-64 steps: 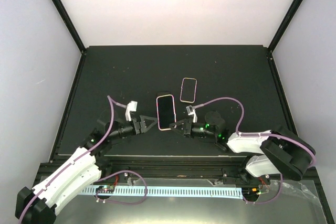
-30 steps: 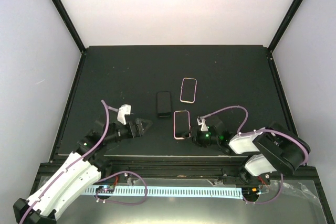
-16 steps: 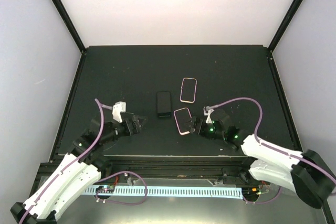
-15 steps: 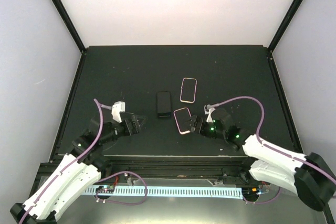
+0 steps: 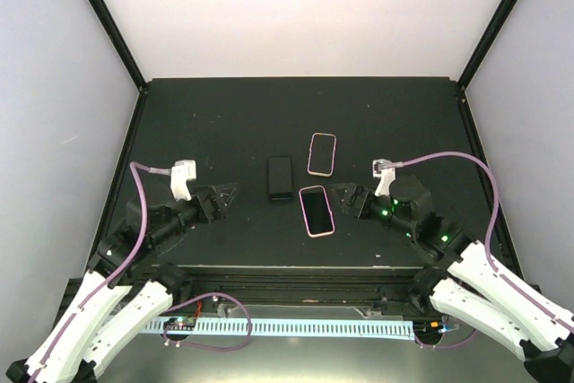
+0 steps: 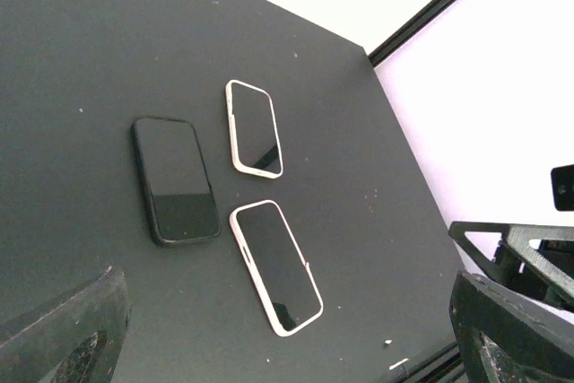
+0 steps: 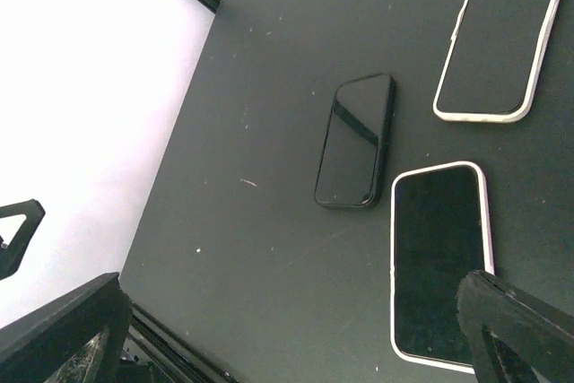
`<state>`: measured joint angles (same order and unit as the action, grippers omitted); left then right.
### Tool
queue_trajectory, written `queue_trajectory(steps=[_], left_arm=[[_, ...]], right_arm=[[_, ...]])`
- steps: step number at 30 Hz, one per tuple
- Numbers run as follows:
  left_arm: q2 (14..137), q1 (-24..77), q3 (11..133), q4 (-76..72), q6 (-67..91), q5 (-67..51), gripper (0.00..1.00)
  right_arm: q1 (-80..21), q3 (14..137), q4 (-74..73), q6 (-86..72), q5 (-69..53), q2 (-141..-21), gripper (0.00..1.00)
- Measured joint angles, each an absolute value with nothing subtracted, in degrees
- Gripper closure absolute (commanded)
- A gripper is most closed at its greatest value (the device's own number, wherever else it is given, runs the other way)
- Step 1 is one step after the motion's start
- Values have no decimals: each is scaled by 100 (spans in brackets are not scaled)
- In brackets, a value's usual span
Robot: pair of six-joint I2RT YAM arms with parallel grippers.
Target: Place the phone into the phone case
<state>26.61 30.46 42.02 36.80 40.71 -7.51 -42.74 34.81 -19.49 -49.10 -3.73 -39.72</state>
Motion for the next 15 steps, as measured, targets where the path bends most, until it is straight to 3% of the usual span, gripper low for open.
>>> queue_trajectory(steps=[15], left_arm=[[2349,3046,4974,4071,3553,-727,1]], right_arm=[[-4270,4768,-3072,-4060,-16,-3315,0]])
